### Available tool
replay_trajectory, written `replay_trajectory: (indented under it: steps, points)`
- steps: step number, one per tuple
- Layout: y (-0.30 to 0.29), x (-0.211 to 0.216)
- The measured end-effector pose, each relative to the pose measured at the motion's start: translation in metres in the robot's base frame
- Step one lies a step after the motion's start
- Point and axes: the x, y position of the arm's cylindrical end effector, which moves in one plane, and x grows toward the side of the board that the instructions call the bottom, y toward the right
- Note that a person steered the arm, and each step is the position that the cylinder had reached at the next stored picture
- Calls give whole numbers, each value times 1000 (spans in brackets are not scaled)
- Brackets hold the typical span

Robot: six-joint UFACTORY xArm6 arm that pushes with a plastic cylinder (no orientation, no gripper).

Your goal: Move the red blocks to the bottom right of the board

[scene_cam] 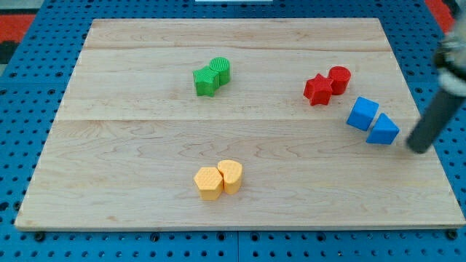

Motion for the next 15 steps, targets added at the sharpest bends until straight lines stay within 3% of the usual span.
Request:
replay_trajectory:
  steps: [1,2,3,5,6,8,9,10,11,13,15]
  points:
    - [22,-82]
    - [-39,-142]
    - [-117,-138]
    - [-228,-104]
    - [-230,-62]
    - [-224,4]
    - [-168,49]
    - [-168,46]
    - [-209,36]
    - [-210,84]
    - [-137,100]
